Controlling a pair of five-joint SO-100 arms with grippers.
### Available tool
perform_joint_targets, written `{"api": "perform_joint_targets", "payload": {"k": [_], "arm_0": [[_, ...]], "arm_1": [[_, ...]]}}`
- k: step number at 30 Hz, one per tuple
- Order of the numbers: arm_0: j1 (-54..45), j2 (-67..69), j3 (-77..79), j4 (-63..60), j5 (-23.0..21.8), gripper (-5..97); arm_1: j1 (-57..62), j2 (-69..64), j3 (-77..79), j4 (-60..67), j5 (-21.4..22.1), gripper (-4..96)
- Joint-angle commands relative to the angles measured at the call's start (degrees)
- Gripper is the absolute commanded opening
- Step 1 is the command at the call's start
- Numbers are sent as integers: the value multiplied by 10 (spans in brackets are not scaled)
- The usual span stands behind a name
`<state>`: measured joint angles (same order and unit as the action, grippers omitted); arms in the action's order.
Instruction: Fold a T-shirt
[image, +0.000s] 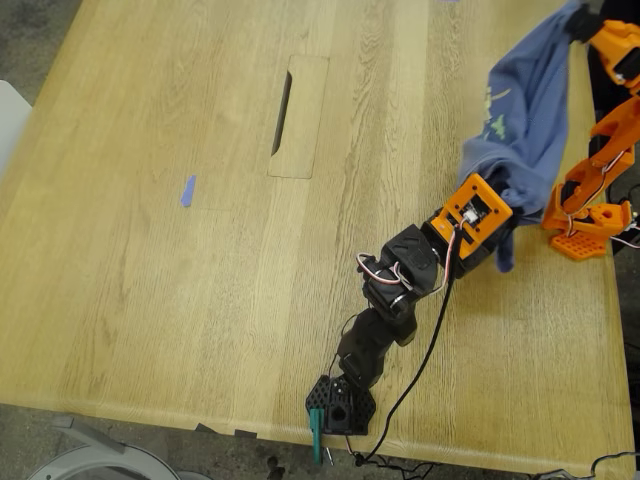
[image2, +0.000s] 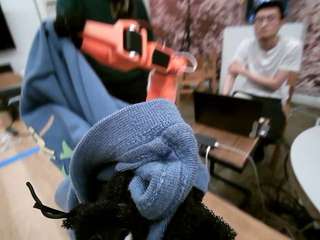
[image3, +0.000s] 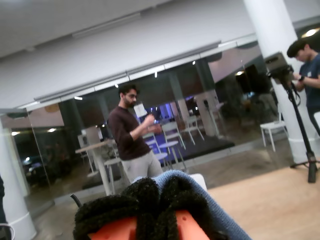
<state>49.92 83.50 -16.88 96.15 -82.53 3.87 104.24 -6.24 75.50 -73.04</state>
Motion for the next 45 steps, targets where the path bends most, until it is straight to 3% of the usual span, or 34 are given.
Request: {"api": "perform_joint_targets", "payload": {"k": [1, 5, 12, 19, 26, 36, 45], "arm_0": [[-15, 21, -26, 49, -11, 0], [-40, 25, -26, 124, -15, 0], [-89, 49, 9, 125, -36, 0], [-155, 263, 341, 124, -29, 0], [-198, 320, 464, 117, -26, 0], [-303, 464, 830, -99, -11, 0], [-403, 555, 1034, -245, -10, 0]], "arm_1": [[-11, -7, -11, 10, 4, 0], [-24, -29, -12, 19, 7, 0], [-25, -37, -12, 63, 10, 0], [-10, -44, -12, 98, 10, 0], [-11, -101, -12, 69, 10, 0], [25, -231, -12, -62, 14, 0], [67, -358, -12, -158, 18, 1]]}}
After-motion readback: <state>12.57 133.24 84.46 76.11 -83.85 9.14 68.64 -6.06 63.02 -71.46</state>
